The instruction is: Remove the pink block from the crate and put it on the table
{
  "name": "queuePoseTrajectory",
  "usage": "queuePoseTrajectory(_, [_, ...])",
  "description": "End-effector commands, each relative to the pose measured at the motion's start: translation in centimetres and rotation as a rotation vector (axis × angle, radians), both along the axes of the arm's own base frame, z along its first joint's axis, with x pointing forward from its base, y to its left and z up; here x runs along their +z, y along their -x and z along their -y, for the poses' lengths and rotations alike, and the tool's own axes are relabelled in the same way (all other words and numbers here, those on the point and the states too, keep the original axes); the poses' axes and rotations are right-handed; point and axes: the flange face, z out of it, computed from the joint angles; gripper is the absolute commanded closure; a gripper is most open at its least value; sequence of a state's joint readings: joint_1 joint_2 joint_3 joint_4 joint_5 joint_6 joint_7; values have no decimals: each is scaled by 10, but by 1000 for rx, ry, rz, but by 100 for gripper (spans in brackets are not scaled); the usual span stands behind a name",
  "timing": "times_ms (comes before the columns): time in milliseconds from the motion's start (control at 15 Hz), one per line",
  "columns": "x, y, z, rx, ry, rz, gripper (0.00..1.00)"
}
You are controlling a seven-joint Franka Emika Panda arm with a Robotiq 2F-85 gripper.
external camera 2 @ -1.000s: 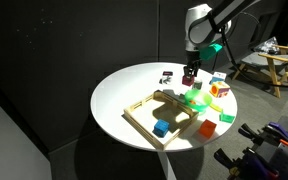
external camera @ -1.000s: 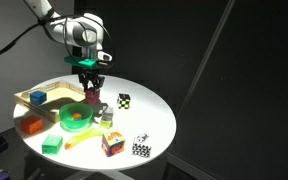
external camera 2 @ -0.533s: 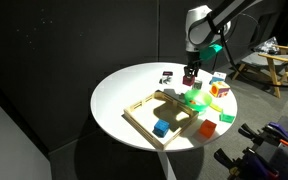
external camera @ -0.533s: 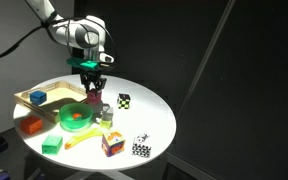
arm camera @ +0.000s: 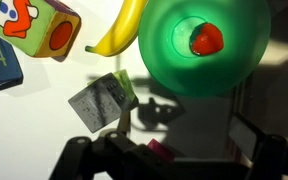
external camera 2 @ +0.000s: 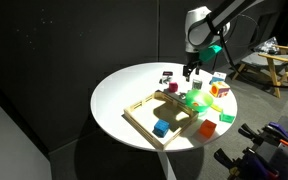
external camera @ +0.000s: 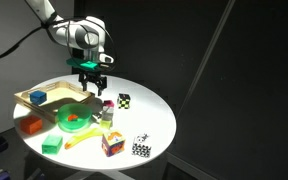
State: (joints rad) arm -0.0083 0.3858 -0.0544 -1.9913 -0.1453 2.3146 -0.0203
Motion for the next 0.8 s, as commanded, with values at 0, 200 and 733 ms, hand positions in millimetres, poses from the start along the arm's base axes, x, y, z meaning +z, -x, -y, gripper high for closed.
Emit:
queuePoseTrajectory(0, [6,0,-6,-4,-11,12,0])
queuePoseTrajectory(200, [8,10,-18,27,-17,4,0])
queuePoseTrajectory(733, [26,47,-52,120,-41,-5,0])
